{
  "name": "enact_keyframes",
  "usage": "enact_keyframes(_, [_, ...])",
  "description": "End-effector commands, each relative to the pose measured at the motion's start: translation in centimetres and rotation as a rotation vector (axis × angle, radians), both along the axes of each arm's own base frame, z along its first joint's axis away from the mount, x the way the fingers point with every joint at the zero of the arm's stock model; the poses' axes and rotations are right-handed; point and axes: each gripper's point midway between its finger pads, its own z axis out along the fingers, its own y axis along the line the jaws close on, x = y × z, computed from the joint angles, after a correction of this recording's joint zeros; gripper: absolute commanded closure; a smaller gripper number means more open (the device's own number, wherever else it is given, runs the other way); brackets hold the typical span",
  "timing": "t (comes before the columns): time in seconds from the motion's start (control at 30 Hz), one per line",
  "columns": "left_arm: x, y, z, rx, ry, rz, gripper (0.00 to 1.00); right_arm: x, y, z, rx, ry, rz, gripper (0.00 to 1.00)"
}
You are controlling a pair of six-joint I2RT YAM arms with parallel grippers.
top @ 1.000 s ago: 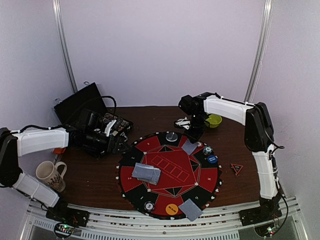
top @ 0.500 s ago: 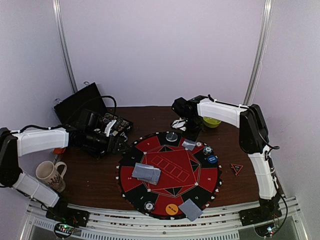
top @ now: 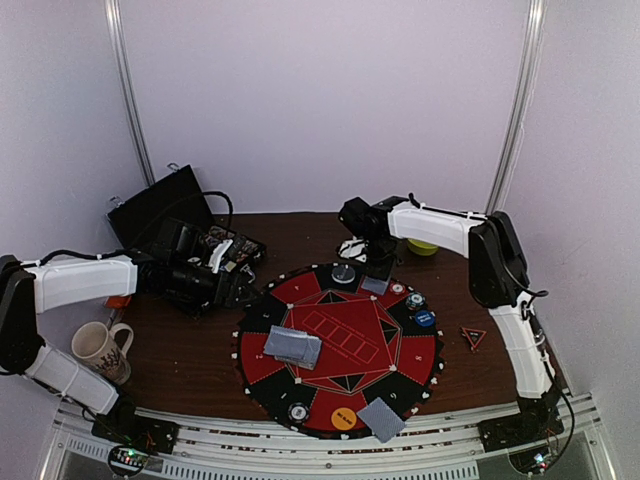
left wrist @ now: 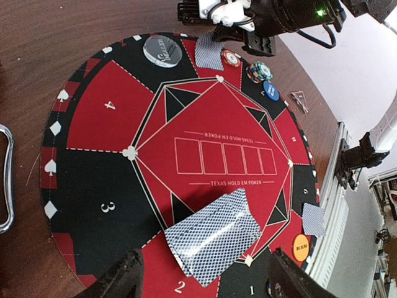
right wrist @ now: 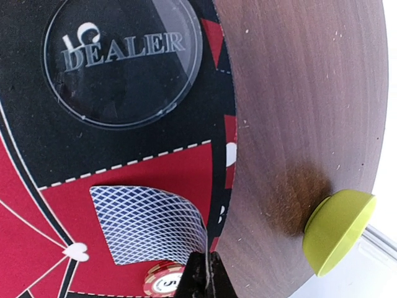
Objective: Distribute texas hold em gaming equipment
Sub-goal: Distribute the poker card in the dealer area, then pick up the poker card from the face-down deck piles.
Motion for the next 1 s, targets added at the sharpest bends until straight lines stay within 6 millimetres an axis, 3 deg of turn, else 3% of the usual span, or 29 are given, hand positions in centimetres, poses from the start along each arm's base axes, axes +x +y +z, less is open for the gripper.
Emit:
enact_keyframes(0.0, [0.4,0.0,1.2,-0.007,-0.046,0.0,0.29,0.8,0.2,0.3,-0.035,-0.035,0.021,1.0])
enact_keyframes(0.17, [0.3,0.1,0.6,0.001,-0.029,0.008,0.29,2.3,-1.0,1.0,-0.1,-0.138,-0.029,0.89])
enact_keyframes(0.33, [0.2,0.6,-1.8,0.041,0.052,0.045,0.24,3.3,-2.3,3.8,-0.154,-0.271,-0.077,0.69])
enact_keyframes(0.47, [0.2,1.0,-4.5,0.081,0.121,0.071,0.19,3.6,-2.1,7.0,-0.127,-0.35,-0.09,0.49])
enact_keyframes(0.63, [0.1,0.7,-6.3,0.084,0.167,0.062,0.17,3.3,-0.6,11.7,-0.033,-0.482,-0.104,0.36])
enact_keyframes(0.73, [-0.4,0.5,-7.2,0.076,0.194,0.043,0.18,2.2,1.3,14.8,0.077,-0.565,-0.131,0.31])
enact_keyframes(0.8, [-0.9,0.5,-7.9,0.074,0.214,0.037,0.19,0.4,3.6,15.4,0.235,-0.531,-0.147,0.3])
enact_keyframes(0.87, [-1.3,0.4,-8.4,0.058,0.229,0.027,0.22,-2.3,7.2,15.0,0.46,-0.398,-0.151,0.31])
enact_keyframes(0.97, [-1.6,0.3,-9.1,0.05,0.242,0.026,0.22,-8.2,13.8,13.4,0.816,-0.07,-0.105,0.3])
